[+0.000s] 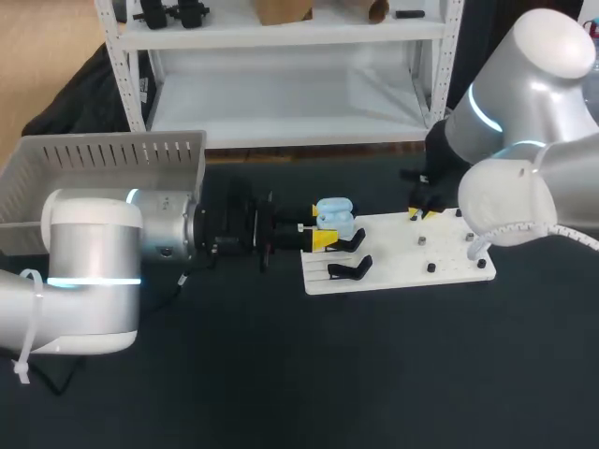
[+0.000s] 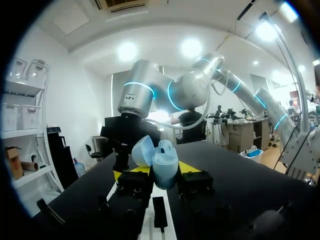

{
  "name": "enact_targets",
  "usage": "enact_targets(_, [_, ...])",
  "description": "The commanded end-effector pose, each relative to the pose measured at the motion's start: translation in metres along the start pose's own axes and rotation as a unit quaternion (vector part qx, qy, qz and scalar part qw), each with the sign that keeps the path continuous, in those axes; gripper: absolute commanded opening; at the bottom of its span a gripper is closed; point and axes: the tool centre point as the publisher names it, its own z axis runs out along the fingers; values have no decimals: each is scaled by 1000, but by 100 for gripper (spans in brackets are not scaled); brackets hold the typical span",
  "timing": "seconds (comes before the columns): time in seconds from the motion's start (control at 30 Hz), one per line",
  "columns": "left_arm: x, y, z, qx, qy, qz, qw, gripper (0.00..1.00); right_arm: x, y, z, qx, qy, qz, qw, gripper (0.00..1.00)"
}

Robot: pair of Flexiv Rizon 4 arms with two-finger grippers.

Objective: Pick up each earbud case from the left stands, insert the matching earbuds, close the lid, and place the case in the box.

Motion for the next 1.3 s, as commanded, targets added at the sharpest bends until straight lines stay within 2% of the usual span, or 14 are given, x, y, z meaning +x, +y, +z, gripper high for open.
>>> enact_targets(0.03, [0, -1, 0, -2, 1, 0, 1000, 0, 2, 1, -4, 6, -3, 0, 1000, 0])
enact_targets(0.27, [0, -1, 0, -2, 1, 0, 1000, 0, 5, 0, -15, 16, -11, 0, 1000, 0])
enact_targets(0.43, [0, -1, 0, -2, 1, 0, 1000, 0, 8, 1, -34, 20, -23, 0, 1000, 0])
enact_targets(0.63, [0, -1, 0, -2, 1, 0, 1000, 0, 16, 10, -76, 16, -27, -5, 999, 0])
enact_targets(0.7, [0, -1, 0, -2, 1, 0, 1000, 0, 19, 16, -96, 3, -13, -3, 1000, 0])
enact_targets(0.87, [0, -1, 0, -2, 1, 0, 1000, 0, 31, 37, -149, -23, 6, -20, 1000, 0])
enact_targets(1.03, [0, -1, 0, -2, 1, 0, 1000, 0, 49, 65, -191, -15, 18, -62, 998, 0])
enact_targets(1.17, [0, -1, 0, -2, 1, 0, 1000, 0, 66, 92, -209, -5, 32, -98, 995, 0])
enact_targets(1.3, [0, -1, 0, -2, 1, 0, 1000, 0, 81, 122, -212, -3, 48, -122, 991, 0])
